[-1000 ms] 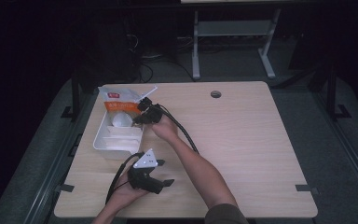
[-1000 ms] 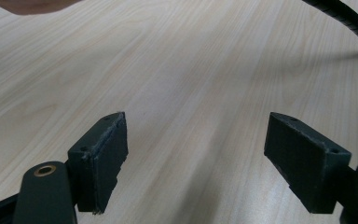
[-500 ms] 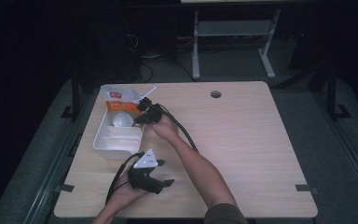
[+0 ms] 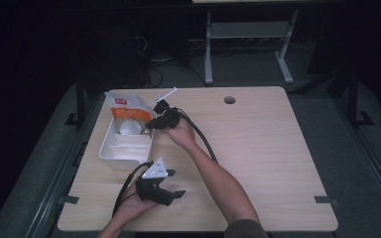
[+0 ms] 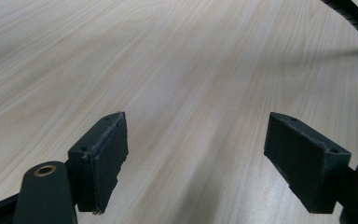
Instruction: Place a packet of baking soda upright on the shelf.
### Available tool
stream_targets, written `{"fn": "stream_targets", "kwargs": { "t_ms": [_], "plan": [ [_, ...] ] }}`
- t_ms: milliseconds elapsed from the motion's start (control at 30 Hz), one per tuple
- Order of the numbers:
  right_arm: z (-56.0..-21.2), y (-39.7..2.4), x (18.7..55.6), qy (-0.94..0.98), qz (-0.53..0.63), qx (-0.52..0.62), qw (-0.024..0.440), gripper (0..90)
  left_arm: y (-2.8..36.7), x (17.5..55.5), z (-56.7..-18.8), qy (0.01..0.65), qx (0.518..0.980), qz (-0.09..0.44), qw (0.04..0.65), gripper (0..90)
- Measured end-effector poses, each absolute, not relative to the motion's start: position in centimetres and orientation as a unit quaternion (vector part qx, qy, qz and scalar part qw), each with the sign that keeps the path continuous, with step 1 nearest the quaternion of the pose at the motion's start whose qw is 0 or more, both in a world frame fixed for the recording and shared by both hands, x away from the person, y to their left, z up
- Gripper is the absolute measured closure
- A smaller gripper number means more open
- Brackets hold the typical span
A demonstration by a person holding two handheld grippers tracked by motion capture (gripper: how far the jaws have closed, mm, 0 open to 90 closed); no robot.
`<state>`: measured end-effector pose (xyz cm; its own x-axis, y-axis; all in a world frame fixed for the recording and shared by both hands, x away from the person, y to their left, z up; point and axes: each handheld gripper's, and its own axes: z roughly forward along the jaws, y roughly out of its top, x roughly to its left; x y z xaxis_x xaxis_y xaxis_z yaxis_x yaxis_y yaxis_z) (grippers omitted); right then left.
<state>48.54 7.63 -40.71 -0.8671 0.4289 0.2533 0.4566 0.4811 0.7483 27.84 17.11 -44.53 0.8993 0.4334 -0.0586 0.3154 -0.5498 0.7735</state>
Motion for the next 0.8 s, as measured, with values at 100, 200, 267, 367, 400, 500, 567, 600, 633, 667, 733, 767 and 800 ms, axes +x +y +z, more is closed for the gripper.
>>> {"fn": "stream_targets", "kwargs": {
  "t_ms": [100, 200, 267, 367, 400, 500, 567, 600, 633, 667, 733, 767, 800],
  "plan": [
    [-40.4, 6.7, 48.3, -0.857, -0.447, -0.257, 0.017, 76.3, 17.1, 27.9, -44.6, 0.214, 0.877, 0.069, 0.424, 21.1],
    [-40.2, 5.8, 48.1, -0.855, -0.45, -0.257, 0.02, 75.3, 17.1, 27.9, -44.6, 0.214, 0.878, 0.068, 0.423, 21.1],
    [-40.1, 5.2, 47.9, -0.852, -0.455, -0.256, 0.025, 74.6, 17.0, 27.9, -44.7, 0.216, 0.878, 0.068, 0.421, 21.2],
    [-39.8, 4.4, 47.7, -0.851, -0.459, -0.256, 0.026, 73.5, 17.0, 27.9, -44.7, 0.215, 0.879, 0.069, 0.421, 21.2],
    [-39.7, 4.2, 47.7, -0.851, -0.459, -0.255, 0.026, 73.2, 17.0, 27.9, -44.7, 0.215, 0.879, 0.069, 0.421, 21.2],
    [-39.3, 3.4, 47.4, -0.847, -0.465, -0.255, 0.028, 71.5, 17.0, 28.0, -44.7, 0.214, 0.879, 0.069, 0.421, 21.2],
    [-39.2, 2.8, 47.3, -0.846, -0.467, -0.255, 0.029, 70.7, 17.0, 28.0, -44.7, 0.214, 0.879, 0.069, 0.421, 21.2],
    [-39.1, 2.5, 47.2, -0.846, -0.468, -0.255, 0.029, 70.3, 17.0, 28.0, -44.7, 0.214, 0.879, 0.069, 0.421, 21.2],
    [-39.0, 2.2, 47.2, -0.844, -0.47, -0.256, 0.029, 69.9, 17.0, 28.0, -44.7, 0.214, 0.879, 0.069, 0.421, 21.2],
    [-39.0, 1.9, 47.1, -0.843, -0.471, -0.257, 0.03, 69.5, 16.9, 28.0, -44.7, 0.214, 0.879, 0.069, 0.421, 21.2],
    [-38.9, 1.3, 47.0, -0.842, -0.472, -0.258, 0.031, 68.9, 16.9, 28.0, -44.7, 0.213, 0.88, 0.069, 0.42, 21.3],
    [-38.8, 1.0, 47.0, -0.841, -0.473, -0.259, 0.032, 68.5, 16.9, 28.0, -44.7, 0.213, 0.88, 0.069, 0.42, 21.3],
    [-38.8, 0.7, 47.0, -0.841, -0.474, -0.26, 0.033, 68.0, 16.9, 28.0, -44.7, 0.213, 0.88, 0.068, 0.419, 21.3]
  ]
}}
